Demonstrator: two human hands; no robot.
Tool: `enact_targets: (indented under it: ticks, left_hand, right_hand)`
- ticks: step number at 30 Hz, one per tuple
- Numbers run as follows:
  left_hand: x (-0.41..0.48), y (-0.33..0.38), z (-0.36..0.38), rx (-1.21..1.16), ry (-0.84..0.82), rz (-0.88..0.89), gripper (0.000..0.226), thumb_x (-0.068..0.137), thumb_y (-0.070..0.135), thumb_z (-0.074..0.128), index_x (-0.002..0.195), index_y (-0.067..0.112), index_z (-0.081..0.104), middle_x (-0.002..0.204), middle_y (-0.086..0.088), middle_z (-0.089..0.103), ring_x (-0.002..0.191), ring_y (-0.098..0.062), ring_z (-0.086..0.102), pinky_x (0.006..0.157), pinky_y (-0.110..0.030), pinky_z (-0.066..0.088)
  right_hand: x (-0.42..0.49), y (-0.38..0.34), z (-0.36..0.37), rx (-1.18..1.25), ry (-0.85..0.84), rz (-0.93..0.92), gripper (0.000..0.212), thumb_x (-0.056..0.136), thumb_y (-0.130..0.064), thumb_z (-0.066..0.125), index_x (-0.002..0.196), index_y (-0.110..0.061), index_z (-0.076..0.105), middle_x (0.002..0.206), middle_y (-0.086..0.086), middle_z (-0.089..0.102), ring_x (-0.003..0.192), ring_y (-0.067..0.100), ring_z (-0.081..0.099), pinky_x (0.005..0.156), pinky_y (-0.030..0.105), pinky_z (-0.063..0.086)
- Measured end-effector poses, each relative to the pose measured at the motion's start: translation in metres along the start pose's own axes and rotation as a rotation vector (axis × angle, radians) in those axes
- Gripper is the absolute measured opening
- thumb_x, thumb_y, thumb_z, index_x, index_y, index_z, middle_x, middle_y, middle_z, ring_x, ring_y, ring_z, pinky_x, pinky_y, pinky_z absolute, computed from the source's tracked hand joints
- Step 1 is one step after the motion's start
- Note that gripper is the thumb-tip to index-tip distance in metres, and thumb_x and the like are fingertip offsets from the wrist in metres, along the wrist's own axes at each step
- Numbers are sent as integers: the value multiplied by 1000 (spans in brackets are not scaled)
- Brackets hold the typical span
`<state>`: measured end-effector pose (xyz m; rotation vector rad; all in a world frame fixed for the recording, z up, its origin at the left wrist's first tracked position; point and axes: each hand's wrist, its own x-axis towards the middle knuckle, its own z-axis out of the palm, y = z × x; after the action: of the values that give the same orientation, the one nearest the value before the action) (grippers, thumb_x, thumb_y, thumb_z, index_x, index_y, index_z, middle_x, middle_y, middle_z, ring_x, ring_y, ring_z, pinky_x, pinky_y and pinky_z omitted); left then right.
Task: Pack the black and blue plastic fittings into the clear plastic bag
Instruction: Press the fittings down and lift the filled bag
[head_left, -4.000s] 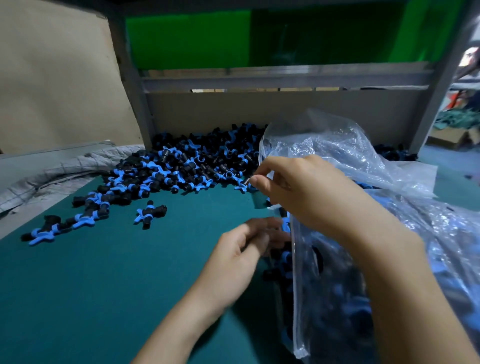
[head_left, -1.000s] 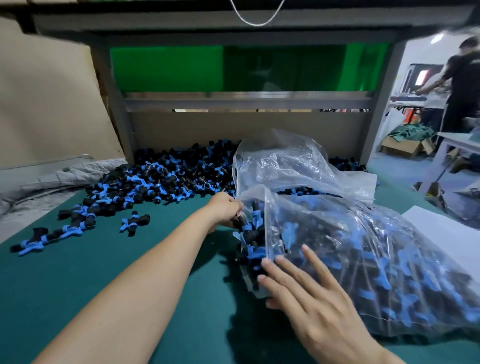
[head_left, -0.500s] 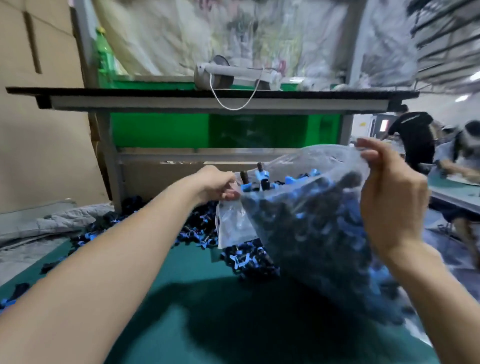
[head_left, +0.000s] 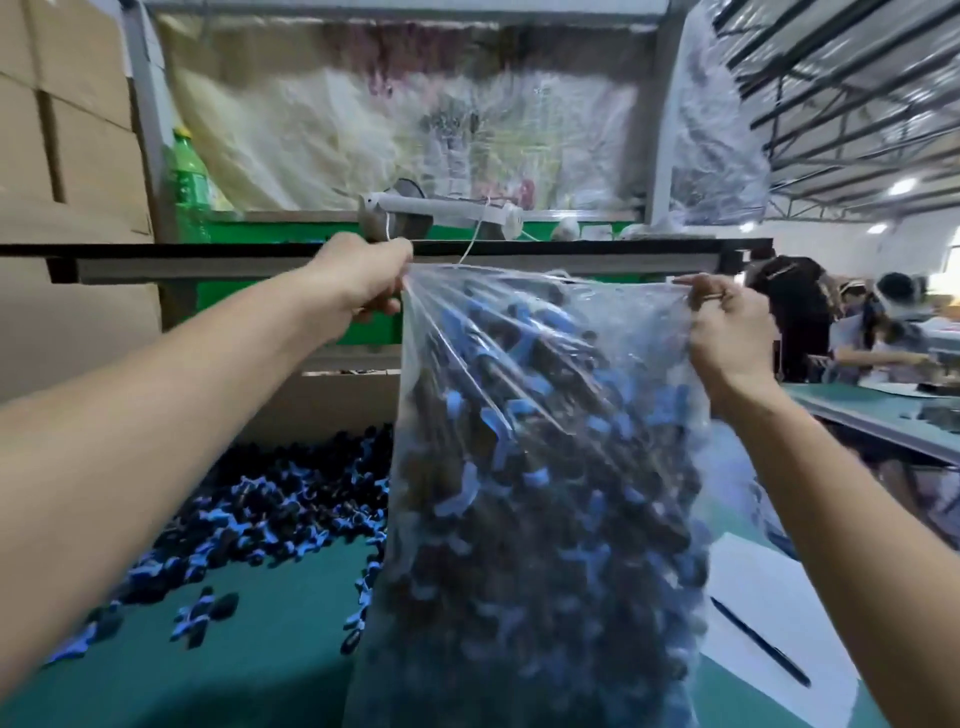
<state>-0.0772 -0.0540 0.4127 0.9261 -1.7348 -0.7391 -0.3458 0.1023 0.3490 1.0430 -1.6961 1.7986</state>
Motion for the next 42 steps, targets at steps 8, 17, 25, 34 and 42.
enact_targets:
  ticks: [8, 17, 25, 34, 42]
  left_hand:
    - [-13, -48, -32, 272, 177, -41, 41, 90, 38, 52, 70, 5, 65, 55, -6, 59, 51, -24, 51, 47, -26, 32]
    - [-15, -93, -75, 228, 72, -181, 33, 87, 34, 52, 66, 11, 62, 46, -2, 60, 48, -20, 51, 51, -25, 34]
    - [-18, -94, -84, 113, -60, -206, 20, 85, 26, 55, 68, 16, 57, 46, 9, 53, 41, -7, 59, 45, -18, 37]
    - [-29, -110, -72, -154, -180, -233, 28, 93, 41, 54, 92, 14, 60, 100, -4, 68, 93, -18, 64, 89, -38, 52]
    - [-41, -122, -54, -446, -307, -237, 44, 99, 50, 45, 94, 13, 68, 78, -1, 73, 73, -16, 66, 76, -33, 50]
  right_hand:
    - [-40, 15, 46, 136, -124, 44, 32, 106, -21, 42, 89, -31, 68, 70, -15, 57, 62, -2, 50, 61, 18, 38]
    - [-51, -2, 84, 302, -228, 155, 32, 106, -31, 45, 95, -22, 74, 51, -17, 48, 40, 0, 36, 43, 14, 26]
    - [-57, -13, 81, 378, -246, 225, 30, 106, -26, 44, 90, -27, 69, 68, -5, 53, 59, 6, 44, 58, 22, 37]
    - [-63, -1, 75, 471, -228, 317, 24, 106, -26, 45, 101, -21, 67, 67, -4, 51, 44, 0, 42, 41, 17, 35]
    - [-71, 3, 70, 479, -207, 354, 24, 107, -29, 41, 113, -17, 61, 80, -4, 56, 54, -3, 52, 53, 16, 45]
